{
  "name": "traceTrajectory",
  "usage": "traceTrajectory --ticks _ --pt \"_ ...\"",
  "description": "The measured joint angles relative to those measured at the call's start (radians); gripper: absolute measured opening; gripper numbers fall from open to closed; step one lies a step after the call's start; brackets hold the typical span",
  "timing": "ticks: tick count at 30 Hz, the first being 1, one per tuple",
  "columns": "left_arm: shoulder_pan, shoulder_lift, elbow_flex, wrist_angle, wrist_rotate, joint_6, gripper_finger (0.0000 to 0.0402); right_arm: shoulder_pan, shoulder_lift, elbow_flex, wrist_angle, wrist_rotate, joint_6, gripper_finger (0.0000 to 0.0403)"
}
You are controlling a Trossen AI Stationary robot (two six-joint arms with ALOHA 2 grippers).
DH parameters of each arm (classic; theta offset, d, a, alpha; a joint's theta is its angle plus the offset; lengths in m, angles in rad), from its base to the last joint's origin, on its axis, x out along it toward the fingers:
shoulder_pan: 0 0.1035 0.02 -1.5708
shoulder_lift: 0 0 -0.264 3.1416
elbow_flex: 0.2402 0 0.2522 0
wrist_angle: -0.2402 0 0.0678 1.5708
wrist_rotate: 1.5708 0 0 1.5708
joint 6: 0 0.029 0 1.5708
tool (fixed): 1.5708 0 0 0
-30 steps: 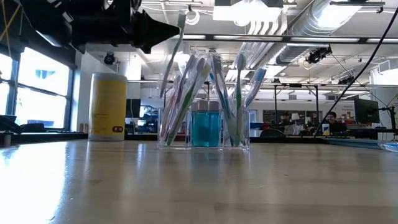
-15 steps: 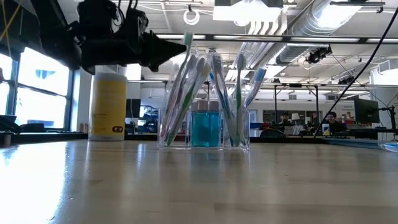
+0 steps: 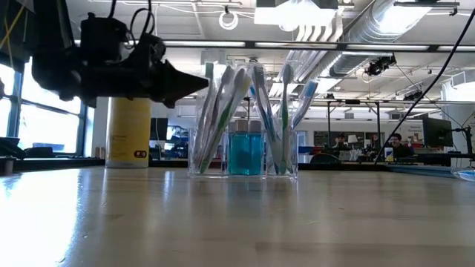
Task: Pick & Place toothbrushing station
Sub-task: Put the green toothbrush into the transparent organizer
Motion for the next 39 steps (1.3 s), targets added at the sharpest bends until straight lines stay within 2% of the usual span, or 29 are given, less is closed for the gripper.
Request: traceTrajectory --ticks 5,8,15,28,33,39 --pt "0.000 0.000 -0.065 0.048 -0.010 -0.025 0.0000 0.000 0.000 0.000 -0.001 0.000 0.000 0.0236" --pt "0.000 0.000 -0.065 0.043 0.019 -0.030 0.0000 -0.001 0.000 0.000 -0.001 0.001 -0.001 0.0236" --pt "0.000 -0.003 -0.063 -0.023 0.011 -0.052 0.0000 -0.008 0.000 0.000 0.001 0.002 0.014 0.0236" --pt "0.000 -0.002 -0.064 -0.011 0.071 -0.133 0.0002 -0.007 0.000 0.000 -0.001 0.002 0.015 0.0236" --pt "0.000 0.000 -0.066 -0.019 0.073 -0.136 0.0033 -0.008 0.000 0.000 -0.011 0.002 0.015 0.0236" --pt "0.000 0.000 -0.066 -0.019 0.069 -0.136 0.0103 -0.006 0.000 0.000 -0.013 0.003 0.023 0.0236"
